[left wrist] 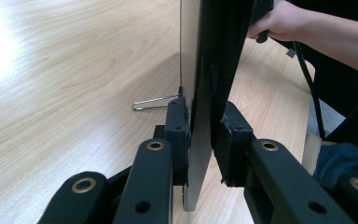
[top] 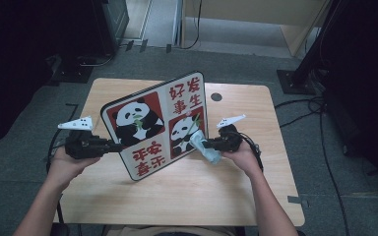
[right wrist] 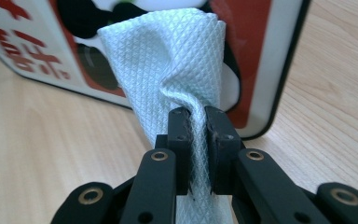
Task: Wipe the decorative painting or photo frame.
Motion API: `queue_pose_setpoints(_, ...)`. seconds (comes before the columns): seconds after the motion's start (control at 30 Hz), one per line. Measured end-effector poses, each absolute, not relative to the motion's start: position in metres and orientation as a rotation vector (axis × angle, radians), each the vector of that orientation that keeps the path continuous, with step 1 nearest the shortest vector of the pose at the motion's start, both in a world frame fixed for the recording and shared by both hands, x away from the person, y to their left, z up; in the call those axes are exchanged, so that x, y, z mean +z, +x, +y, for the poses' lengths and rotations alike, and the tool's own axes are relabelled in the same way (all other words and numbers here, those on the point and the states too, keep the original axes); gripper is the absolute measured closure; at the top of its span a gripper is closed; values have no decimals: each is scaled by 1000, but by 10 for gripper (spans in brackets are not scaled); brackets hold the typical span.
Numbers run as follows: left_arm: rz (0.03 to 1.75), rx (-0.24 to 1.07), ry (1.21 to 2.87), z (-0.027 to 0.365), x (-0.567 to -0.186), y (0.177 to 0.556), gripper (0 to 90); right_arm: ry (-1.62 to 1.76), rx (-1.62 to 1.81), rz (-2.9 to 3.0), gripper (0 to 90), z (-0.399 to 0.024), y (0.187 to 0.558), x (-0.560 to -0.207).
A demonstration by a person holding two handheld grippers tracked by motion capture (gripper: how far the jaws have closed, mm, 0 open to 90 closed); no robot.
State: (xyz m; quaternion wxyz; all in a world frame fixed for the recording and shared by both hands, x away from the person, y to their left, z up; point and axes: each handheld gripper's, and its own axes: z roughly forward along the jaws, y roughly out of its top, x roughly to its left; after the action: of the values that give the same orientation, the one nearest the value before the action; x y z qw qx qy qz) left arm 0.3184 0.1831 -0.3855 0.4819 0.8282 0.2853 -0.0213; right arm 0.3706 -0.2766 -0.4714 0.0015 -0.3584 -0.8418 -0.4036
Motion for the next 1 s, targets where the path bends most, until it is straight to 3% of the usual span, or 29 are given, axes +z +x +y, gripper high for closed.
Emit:
queue_pose_setpoints(0.53, 715, -42, 1980, 181, -383, 317, 708, -963, -1327, -2624, 825, -253, 359, -402)
queue_pose_setpoints(1.0, 719, -36, 1965, 180, -382, 316, 777, -818, -1361, -2647, 825, -216, 366, -328)
